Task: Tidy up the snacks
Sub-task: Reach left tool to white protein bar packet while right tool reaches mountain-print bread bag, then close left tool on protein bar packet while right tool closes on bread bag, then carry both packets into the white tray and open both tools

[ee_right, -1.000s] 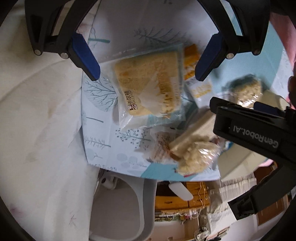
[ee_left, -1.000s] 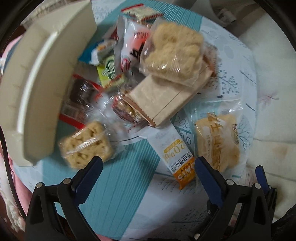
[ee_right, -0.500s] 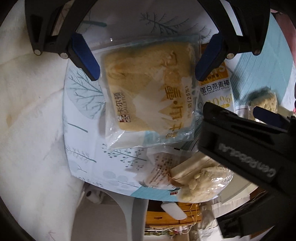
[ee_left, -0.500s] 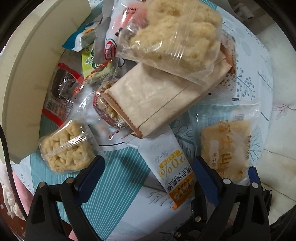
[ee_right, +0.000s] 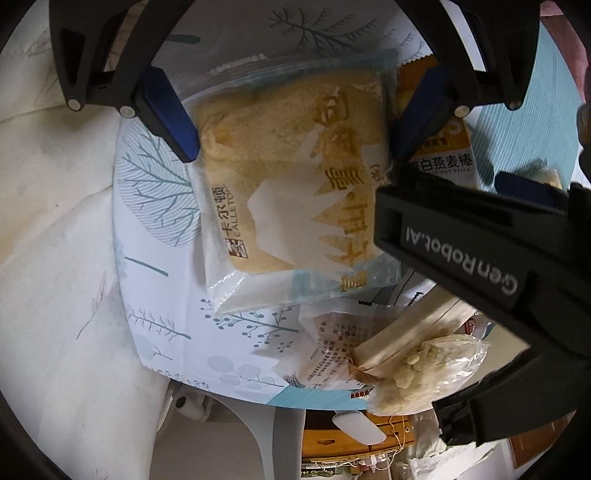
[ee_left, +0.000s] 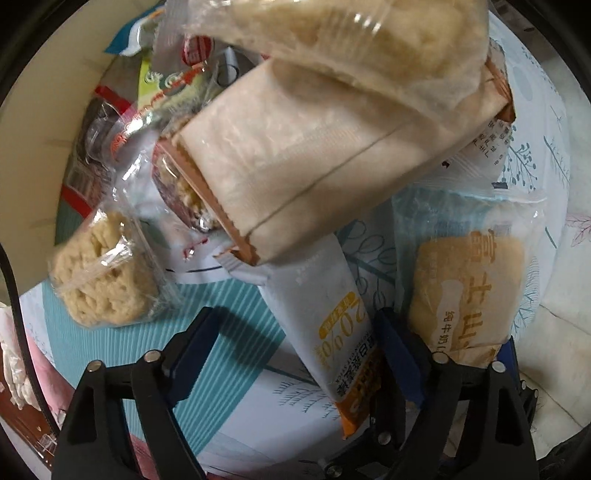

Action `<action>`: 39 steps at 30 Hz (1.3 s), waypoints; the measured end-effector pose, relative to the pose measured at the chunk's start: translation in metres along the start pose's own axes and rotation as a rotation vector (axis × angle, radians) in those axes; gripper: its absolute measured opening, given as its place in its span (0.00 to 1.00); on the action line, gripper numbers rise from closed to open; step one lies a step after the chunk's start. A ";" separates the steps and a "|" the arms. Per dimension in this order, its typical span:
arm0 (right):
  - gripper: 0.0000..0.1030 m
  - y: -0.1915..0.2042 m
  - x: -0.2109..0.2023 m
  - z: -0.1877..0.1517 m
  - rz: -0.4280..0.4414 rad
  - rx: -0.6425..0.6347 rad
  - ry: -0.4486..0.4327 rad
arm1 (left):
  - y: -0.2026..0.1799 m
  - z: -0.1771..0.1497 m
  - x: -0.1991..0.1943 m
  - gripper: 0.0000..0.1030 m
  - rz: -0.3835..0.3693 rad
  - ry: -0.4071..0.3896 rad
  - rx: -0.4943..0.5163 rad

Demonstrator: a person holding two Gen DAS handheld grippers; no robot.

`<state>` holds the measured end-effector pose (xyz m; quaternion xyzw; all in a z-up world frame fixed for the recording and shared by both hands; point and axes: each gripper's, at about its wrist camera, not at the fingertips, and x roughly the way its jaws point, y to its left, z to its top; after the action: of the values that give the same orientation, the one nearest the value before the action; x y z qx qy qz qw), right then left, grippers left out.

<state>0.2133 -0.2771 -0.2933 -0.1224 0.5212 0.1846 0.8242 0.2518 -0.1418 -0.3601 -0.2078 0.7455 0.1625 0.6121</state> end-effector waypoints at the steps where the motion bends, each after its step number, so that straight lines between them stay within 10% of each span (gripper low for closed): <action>1: 1.00 0.000 0.001 0.001 0.003 0.001 0.003 | -0.001 -0.001 0.004 0.79 0.003 -0.002 -0.001; 10: 0.98 0.001 0.006 0.009 -0.003 -0.003 0.077 | 0.018 -0.006 -0.010 0.41 -0.025 0.026 -0.044; 39: 0.92 0.004 -0.006 -0.010 0.089 0.271 0.497 | 0.156 -0.123 -0.089 0.39 -0.151 -0.047 -0.019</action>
<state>0.2013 -0.2783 -0.2917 -0.0295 0.7321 0.1136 0.6710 0.0830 -0.0590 -0.2506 -0.2653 0.7115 0.1280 0.6380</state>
